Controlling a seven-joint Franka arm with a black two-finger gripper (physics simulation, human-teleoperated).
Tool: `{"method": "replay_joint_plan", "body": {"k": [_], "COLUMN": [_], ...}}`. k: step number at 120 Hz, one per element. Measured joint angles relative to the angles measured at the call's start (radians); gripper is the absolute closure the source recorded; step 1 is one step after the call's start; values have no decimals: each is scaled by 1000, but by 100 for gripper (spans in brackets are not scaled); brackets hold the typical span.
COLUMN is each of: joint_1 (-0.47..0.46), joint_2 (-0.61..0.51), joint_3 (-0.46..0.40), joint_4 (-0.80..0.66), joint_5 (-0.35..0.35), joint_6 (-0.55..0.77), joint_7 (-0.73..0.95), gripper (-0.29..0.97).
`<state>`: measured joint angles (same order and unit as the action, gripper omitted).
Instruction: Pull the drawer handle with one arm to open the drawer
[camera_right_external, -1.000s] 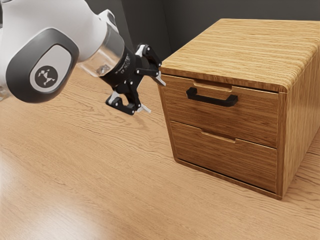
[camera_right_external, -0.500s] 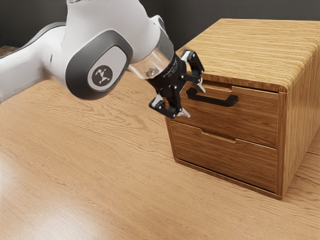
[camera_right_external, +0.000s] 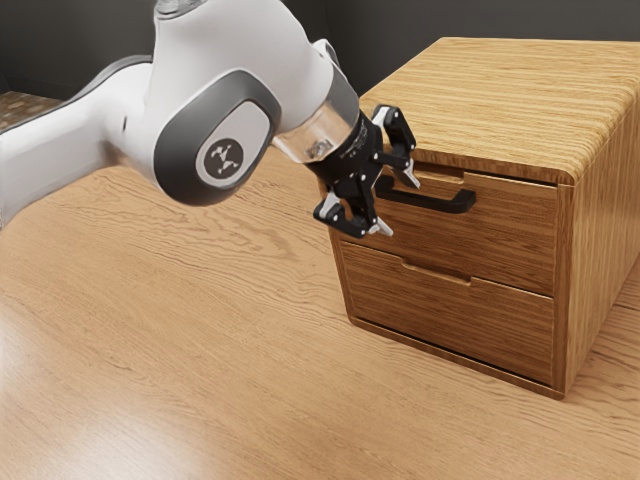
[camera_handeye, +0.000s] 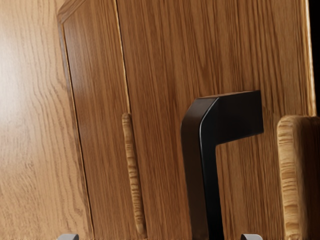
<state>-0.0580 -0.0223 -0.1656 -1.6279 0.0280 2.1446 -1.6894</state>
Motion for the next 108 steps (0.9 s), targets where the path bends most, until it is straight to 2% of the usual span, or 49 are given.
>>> {"method": "replay_joint_plan", "body": {"k": [30,108], "joint_1": [-17,-28], "joint_2": [11,20], "joint_3": [-2,3], "joint_4": [-1,-9], "joint_5": [-2,-2], "joint_6": [18,39], "joint_7": [-10,-13], "gripper": [34,65]}}
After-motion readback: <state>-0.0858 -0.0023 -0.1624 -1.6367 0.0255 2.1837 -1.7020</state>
